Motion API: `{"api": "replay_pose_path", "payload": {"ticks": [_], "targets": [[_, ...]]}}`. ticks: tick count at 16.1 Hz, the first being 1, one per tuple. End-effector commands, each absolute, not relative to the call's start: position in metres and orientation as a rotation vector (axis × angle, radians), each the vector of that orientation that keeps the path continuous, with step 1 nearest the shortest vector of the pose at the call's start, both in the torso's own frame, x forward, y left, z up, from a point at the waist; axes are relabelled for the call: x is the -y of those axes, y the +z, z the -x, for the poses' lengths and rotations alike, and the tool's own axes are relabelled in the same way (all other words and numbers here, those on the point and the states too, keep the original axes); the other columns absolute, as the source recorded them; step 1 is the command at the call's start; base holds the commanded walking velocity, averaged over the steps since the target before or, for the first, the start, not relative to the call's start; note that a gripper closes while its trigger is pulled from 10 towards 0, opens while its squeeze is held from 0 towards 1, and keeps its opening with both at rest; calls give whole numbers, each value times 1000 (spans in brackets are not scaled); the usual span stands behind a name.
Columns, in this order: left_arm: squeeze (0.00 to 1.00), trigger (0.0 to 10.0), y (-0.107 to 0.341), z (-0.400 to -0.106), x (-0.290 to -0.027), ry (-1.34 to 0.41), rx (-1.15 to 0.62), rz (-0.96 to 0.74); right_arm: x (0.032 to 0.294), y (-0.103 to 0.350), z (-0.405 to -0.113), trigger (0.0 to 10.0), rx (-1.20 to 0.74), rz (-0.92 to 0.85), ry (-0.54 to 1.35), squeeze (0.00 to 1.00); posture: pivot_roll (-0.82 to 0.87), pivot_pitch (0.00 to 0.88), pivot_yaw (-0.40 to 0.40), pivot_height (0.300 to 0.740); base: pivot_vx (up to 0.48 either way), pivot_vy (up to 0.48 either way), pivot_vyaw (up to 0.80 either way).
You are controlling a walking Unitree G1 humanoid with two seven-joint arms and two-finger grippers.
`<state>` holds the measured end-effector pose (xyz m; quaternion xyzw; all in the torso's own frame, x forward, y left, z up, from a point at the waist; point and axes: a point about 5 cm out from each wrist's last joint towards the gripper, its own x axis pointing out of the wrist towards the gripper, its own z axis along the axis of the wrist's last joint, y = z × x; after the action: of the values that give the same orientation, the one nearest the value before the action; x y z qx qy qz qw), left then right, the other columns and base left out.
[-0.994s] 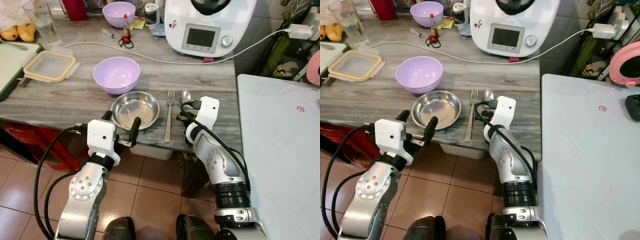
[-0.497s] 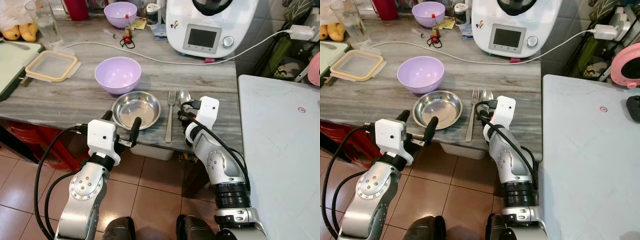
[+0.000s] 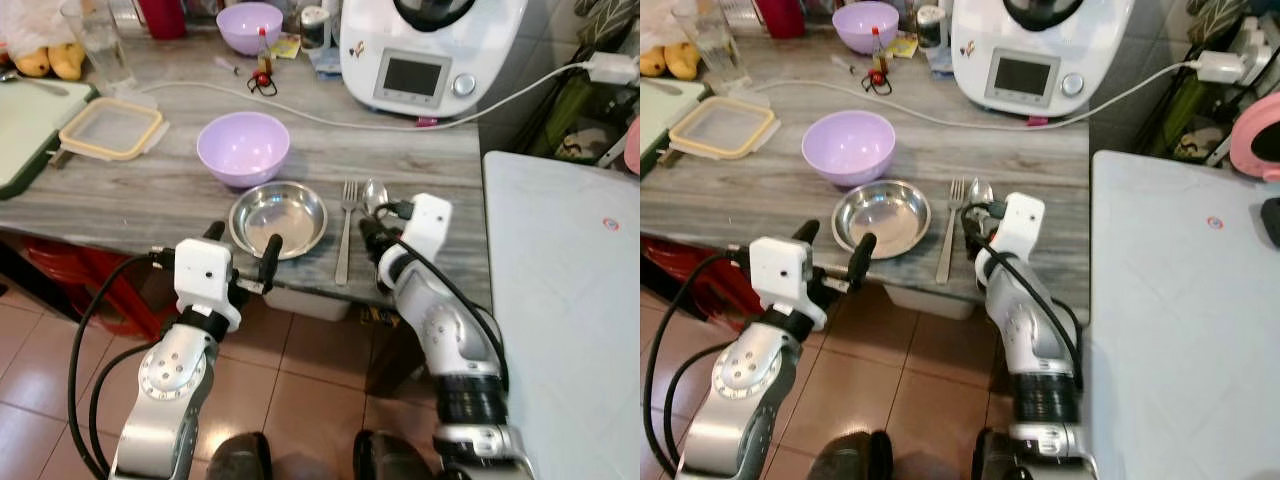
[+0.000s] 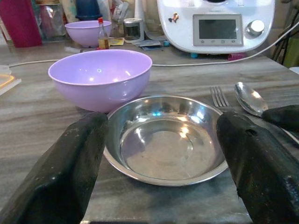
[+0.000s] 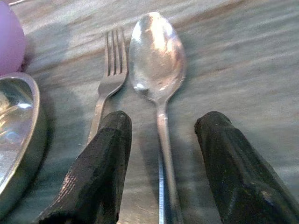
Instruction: Setting the table
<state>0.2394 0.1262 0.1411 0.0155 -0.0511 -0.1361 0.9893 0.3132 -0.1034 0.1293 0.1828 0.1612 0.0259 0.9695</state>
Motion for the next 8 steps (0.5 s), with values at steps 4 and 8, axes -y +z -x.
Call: {"api": "replay_pose_path", "payload": {"ticks": [4,8], "targets": [[0,10000,143,-240,-125,-282,115,-30,117,136,-304,10000,-277,-332,34,1000,29,120,2,740,0,0,0],[0,10000,143,-240,-127,-278,115,-31,137,126,-283,10000,-358,-180,14,831,28,122,1,740,0,0,0]]}}
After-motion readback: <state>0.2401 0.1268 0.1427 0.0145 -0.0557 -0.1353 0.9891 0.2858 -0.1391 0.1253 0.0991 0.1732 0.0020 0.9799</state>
